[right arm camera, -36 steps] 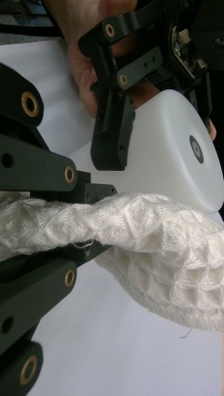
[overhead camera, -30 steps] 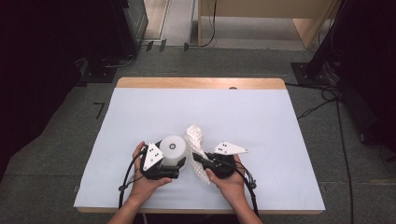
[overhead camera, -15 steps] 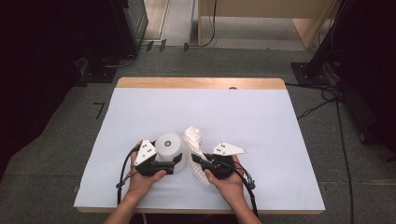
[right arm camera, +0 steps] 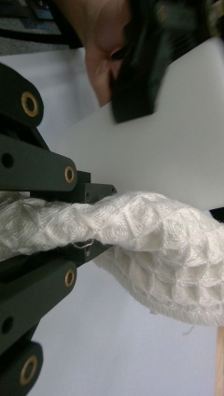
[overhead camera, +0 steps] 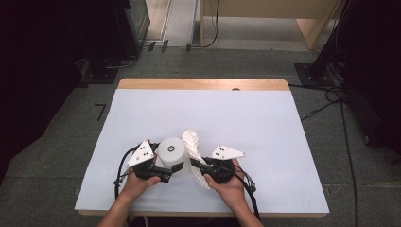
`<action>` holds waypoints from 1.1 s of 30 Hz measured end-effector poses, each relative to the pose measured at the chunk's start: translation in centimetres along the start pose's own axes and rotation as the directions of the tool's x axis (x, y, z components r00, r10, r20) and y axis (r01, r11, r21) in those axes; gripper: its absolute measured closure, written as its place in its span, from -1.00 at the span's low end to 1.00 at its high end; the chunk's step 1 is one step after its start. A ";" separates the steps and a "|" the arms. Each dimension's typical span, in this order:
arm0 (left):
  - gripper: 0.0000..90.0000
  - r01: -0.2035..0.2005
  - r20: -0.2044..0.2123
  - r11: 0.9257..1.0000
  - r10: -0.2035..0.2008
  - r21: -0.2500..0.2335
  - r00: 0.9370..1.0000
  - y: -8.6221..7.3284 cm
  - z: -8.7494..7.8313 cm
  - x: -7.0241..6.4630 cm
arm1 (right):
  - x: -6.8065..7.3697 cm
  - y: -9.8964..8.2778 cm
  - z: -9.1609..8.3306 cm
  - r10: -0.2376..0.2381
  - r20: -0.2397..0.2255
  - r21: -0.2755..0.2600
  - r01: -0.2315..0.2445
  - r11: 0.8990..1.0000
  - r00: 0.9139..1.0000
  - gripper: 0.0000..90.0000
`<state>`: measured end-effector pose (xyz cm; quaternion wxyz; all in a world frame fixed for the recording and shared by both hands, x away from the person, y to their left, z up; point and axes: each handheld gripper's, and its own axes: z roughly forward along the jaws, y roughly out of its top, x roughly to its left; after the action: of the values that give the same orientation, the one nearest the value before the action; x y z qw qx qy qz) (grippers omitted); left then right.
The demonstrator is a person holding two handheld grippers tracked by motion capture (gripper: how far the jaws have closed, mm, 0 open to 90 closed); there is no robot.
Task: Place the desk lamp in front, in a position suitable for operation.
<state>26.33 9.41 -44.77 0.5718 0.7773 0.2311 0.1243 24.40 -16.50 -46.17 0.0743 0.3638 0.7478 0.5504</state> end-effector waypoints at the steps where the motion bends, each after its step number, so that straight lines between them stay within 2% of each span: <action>1: -0.81 -0.003 0.001 1.000 0.003 0.007 1.000 -0.1 0.1 -0.1 | 0.0 0.1 -0.2 -0.001 -0.003 -0.013 0.001 1.000 1.000 0.78; 7: -0.81 0.024 0.015 1.000 -0.024 -0.015 1.000 0.0 0.0 0.2 | -0.2 0.9 -1.2 -0.007 0.017 -0.040 0.008 0.999 1.000 0.78; 11: -0.81 0.012 -0.002 1.000 -0.012 -0.007 1.000 0.0 -0.2 0.3 | -0.8 0.9 -1.6 -0.002 0.041 -0.050 0.004 0.999 0.999 0.78; 13: -0.81 0.013 -0.003 1.000 -0.013 -0.003 1.000 0.0 -0.1 0.4 | -1.2 0.9 -1.8 0.018 0.060 -0.057 -0.015 0.998 0.998 0.78; 17: -0.81 -0.008 -0.015 1.000 0.009 0.030 1.000 -0.2 0.5 0.0 | -0.9 1.1 -2.0 0.028 0.034 -0.074 -0.025 0.997 0.999 0.78; 20: -0.81 -0.016 -0.021 0.999 0.017 0.046 1.000 -0.3 0.8 -0.2 | -0.2 1.4 -1.9 0.007 -0.004 -0.083 -0.007 0.996 1.000 0.78; 22: -0.81 -0.008 -0.019 0.999 0.008 0.040 1.000 -0.2 0.8 -0.2 | 0.5 1.5 -1.7 -0.017 -0.020 -0.083 0.016 0.996 1.000 0.78; 25: -0.81 0.008 -0.022 1.000 -0.008 0.029 1.000 -0.1 0.5 0.0 | 0.7 1.2 -1.3 -0.017 -0.026 -0.069 0.015 0.997 1.000 0.78; 28: -0.81 0.029 -0.022 1.000 -0.029 0.008 0.999 0.1 0.2 0.2 | 0.4 0.6 -0.7 0.003 -0.024 -0.037 -0.004 0.999 1.000 0.78; 30: -0.81 0.028 -0.022 1.000 -0.027 0.011 0.999 0.0 0.2 0.3 | 0.5 0.7 -0.5 0.003 -0.024 -0.035 -0.003 0.999 1.000 0.78; 33: -0.81 0.005 -0.042 0.999 -0.003 0.038 0.999 -0.2 0.6 0.1 | 0.7 1.1 -0.9 0.000 -0.030 -0.049 -0.001 0.999 1.000 0.78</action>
<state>26.68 9.04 -45.20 0.5521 0.7849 0.2468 0.1348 23.91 -16.61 -44.65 0.0718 0.3536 0.7350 0.5741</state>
